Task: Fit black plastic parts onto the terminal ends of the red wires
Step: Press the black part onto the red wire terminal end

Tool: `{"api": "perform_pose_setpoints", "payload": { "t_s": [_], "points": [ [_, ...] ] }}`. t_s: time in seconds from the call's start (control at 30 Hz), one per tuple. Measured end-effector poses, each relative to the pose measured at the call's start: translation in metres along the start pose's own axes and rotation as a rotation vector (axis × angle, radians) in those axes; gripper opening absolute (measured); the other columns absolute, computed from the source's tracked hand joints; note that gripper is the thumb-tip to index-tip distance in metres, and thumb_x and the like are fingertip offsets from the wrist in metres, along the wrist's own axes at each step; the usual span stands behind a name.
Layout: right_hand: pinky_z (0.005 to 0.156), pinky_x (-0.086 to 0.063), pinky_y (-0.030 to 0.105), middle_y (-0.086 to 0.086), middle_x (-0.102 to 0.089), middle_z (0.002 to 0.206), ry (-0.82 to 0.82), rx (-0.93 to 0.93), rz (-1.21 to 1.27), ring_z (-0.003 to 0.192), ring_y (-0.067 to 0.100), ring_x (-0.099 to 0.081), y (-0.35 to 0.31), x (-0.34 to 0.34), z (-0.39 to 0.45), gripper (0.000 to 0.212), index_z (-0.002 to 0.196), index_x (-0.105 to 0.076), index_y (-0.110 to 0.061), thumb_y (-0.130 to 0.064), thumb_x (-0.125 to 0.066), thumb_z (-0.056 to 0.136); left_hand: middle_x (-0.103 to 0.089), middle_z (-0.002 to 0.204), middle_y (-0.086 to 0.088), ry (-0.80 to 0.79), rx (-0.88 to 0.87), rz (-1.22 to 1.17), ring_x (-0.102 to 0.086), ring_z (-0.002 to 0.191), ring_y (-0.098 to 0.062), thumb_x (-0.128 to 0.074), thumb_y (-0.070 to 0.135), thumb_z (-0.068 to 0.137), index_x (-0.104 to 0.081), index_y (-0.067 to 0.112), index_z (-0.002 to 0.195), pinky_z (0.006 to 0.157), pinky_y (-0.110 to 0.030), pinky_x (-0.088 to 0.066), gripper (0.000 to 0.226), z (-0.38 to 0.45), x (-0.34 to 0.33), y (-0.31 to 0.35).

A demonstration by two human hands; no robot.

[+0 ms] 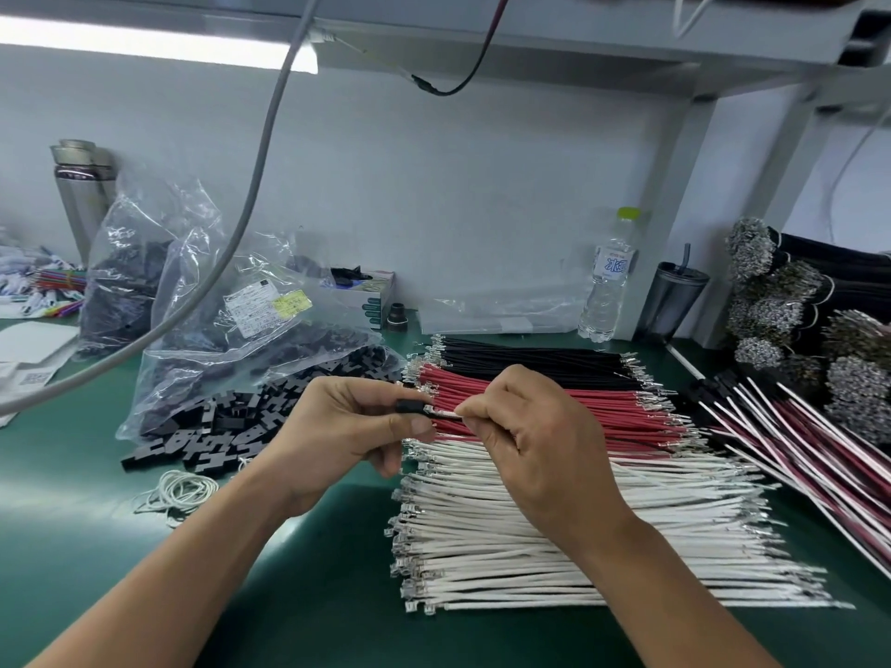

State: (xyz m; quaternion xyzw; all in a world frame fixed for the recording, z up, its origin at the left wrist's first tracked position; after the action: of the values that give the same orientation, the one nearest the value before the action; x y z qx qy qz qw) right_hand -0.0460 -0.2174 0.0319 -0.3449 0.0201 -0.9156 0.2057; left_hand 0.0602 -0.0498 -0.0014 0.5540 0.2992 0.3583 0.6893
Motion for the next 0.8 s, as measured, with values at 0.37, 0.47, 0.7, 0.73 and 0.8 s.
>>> {"api": "perform_pose_setpoints", "payload": {
  "t_s": [0.37, 0.47, 0.7, 0.73, 0.8],
  "points": [
    [0.067, -0.048, 0.031, -0.006, -0.055, 0.087, -0.035, 0.012, 0.015, 0.079, 0.011, -0.052, -0.011, -0.011, 0.0, 0.002, 0.091, -0.07, -0.013, -0.014, -0.07, 0.094, -0.076, 0.08, -0.022, -0.107, -0.013, 0.104, -0.061, 0.05, -0.022, -0.086, 0.028, 0.068, -0.083, 0.012, 0.097, 0.052, -0.029, -0.056, 0.032, -0.004, -0.006, 0.005],
    [0.068, -0.05, 0.03, -0.008, -0.055, 0.088, -0.054, -0.027, 0.092, 0.08, 0.008, -0.053, -0.006, -0.011, -0.002, 0.005, 0.094, -0.071, -0.014, -0.018, -0.068, 0.095, -0.076, 0.079, -0.022, -0.113, -0.02, 0.115, -0.061, 0.05, -0.023, -0.086, 0.029, 0.069, -0.083, 0.013, 0.097, 0.052, -0.029, -0.057, 0.032, -0.005, -0.006, 0.007],
    [0.067, -0.039, 0.023, -0.008, -0.052, 0.084, -0.057, -0.037, 0.013, 0.076, 0.009, -0.048, -0.008, -0.013, 0.001, 0.012, 0.085, -0.067, -0.013, -0.021, -0.068, 0.094, -0.076, 0.076, -0.02, -0.106, -0.046, 0.161, -0.061, 0.049, -0.021, -0.083, 0.025, 0.074, -0.084, 0.015, 0.093, 0.051, -0.029, -0.056, 0.022, -0.004, -0.007, 0.008],
    [0.067, -0.041, 0.024, -0.007, -0.053, 0.085, -0.055, -0.015, -0.009, 0.077, 0.01, -0.048, -0.009, -0.014, 0.0, 0.012, 0.085, -0.066, -0.012, -0.02, -0.069, 0.094, -0.076, 0.076, -0.019, -0.119, -0.053, 0.172, -0.061, 0.049, -0.021, -0.082, 0.024, 0.075, -0.084, 0.015, 0.093, 0.052, -0.029, -0.057, 0.02, -0.005, -0.008, 0.008],
    [0.066, -0.043, 0.027, -0.005, -0.054, 0.085, -0.036, 0.009, -0.021, 0.077, 0.011, -0.049, -0.01, -0.013, 0.0, 0.012, 0.086, -0.066, -0.012, -0.019, -0.068, 0.095, -0.076, 0.077, -0.019, -0.137, -0.079, 0.178, -0.063, 0.049, -0.022, -0.081, 0.023, 0.077, -0.084, 0.015, 0.094, 0.053, -0.029, -0.057, 0.019, -0.005, -0.008, 0.01]
  ]
}}
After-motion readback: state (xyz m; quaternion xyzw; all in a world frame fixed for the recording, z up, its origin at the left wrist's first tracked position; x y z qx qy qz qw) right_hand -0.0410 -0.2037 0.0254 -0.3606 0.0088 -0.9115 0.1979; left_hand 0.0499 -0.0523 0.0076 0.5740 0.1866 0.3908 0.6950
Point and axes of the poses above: each hand's wrist, its own z-axis towards the middle knuckle, its own x-axis out of the back of the hand, y = z × x, the point moved 4 cm from there along z, towards the middle knuckle
